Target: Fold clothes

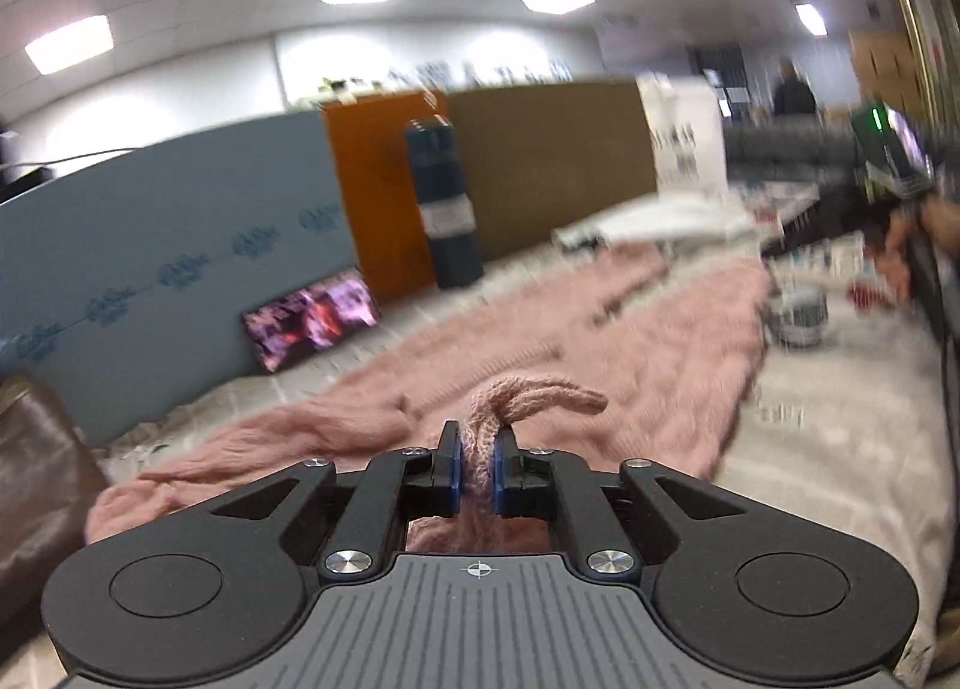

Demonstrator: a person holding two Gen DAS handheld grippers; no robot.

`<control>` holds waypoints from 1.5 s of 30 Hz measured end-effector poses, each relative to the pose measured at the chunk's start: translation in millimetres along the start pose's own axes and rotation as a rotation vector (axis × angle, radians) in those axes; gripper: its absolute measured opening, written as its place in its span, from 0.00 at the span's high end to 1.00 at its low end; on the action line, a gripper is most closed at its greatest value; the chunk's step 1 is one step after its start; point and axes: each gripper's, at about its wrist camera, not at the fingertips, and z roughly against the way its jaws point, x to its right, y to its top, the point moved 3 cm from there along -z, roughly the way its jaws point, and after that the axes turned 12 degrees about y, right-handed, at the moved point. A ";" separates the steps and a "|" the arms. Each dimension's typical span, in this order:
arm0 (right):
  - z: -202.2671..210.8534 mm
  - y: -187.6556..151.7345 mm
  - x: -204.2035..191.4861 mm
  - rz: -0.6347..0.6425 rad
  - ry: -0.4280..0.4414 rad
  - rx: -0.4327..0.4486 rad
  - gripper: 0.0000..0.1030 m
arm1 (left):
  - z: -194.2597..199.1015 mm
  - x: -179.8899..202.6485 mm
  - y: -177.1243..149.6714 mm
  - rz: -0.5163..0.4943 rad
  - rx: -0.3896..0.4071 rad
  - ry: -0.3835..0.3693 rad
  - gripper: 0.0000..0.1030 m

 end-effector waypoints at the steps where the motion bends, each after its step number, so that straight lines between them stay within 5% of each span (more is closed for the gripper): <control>1: -0.8 -1.1 1.6 0.003 -0.009 -0.005 0.80 | -5.0 4.4 -1.6 -0.018 -0.027 -0.002 0.84; 3: 3.7 -0.3 1.5 0.006 -0.018 0.015 0.53 | -11.5 8.8 -5.8 -0.047 -0.072 -0.009 0.72; 5: 10.6 3.6 -4.5 0.034 0.002 0.058 0.49 | -12.7 9.4 -8.9 -0.053 -0.089 -0.033 0.24; 7: 15.6 10.0 -16.8 0.076 0.041 0.101 0.38 | -9.7 7.7 -8.0 -0.045 -0.073 -0.033 0.04; 9: 15.1 15.7 -34.2 0.114 0.112 0.126 0.34 | -7.5 3.6 -5.9 -0.033 -0.068 -0.041 0.04; 14: -14.5 24.4 -101.0 0.144 0.442 0.038 0.34 | 7.9 -27.2 2.4 0.055 -0.015 -0.038 0.04; 17: -47.2 22.7 -160.0 0.142 0.671 -0.103 0.35 | 9.8 -55.6 5.5 0.127 0.007 0.066 0.04; 20: -85.4 9.6 -216.8 0.144 0.792 -0.257 0.42 | 1.5 -81.6 2.5 0.121 -0.002 0.232 0.04; 24: -128.9 -15.0 -261.2 0.144 0.800 -0.398 0.56 | -19.7 -114.6 -2.3 0.123 -0.035 0.385 0.04; 28: -142.6 -28.6 -270.0 0.129 0.830 -0.450 0.94 | -37.3 -135.3 -10.8 0.166 -0.075 0.441 0.04; 33: -121.6 -9.5 -260.4 0.145 0.846 -0.401 0.94 | -28.4 -137.0 -10.6 0.201 -0.028 0.370 0.04; 37: -129.5 -25.7 -268.7 0.233 0.795 -0.473 0.89 | -19.4 -117.8 -1.8 0.174 0.035 0.245 0.04; 39: -134.3 -33.0 -266.4 0.233 0.778 -0.485 0.87 | -20.1 -104.8 -1.0 0.123 0.023 0.244 0.04; 42: -117.7 -23.9 -253.5 0.218 0.785 -0.458 0.61 | -14.5 -91.6 -4.1 0.039 0.012 0.270 0.04; 45: -88.1 -14.5 -234.2 0.243 0.796 -0.417 0.56 | 3.5 -85.1 -5.6 0.060 0.053 0.154 0.04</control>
